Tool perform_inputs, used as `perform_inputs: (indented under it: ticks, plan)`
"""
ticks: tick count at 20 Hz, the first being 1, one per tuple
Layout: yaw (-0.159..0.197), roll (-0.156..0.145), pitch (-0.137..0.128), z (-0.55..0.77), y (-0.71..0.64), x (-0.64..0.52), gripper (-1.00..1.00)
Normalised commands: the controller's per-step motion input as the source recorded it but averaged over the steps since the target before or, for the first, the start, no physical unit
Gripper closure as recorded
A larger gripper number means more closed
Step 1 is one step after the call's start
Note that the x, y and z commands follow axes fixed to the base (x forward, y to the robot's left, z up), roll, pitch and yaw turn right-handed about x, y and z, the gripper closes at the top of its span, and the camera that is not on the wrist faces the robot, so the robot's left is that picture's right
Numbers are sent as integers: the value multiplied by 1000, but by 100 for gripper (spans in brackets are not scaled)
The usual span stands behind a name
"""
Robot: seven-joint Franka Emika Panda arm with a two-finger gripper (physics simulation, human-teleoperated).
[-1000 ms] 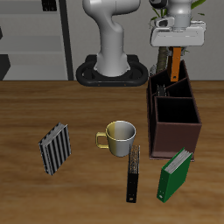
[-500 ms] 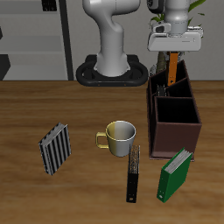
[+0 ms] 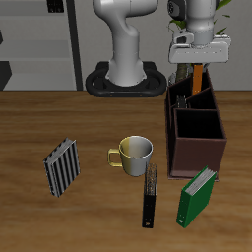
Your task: Place the yellow book into the left desk caddy's front compartment and place the orange book into the left desk caddy's left compartment and place the black book into the left desk caddy's back compartment
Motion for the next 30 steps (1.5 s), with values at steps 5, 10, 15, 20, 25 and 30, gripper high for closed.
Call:
perform_inputs:
  ticks: [5,10,15,20,25,30]
  plan:
    - [18,28,6,-107,91,-5,100]
    - [8,3,30,-188,13,34,100]
    - [-4,-11,18,-143,-25,-3,100]
    - [-2,-2,29,-148,18,-9,100]
    - [6,11,35,-145,6,66,100]
    - [-2,4,45,-129,-5,48,100]
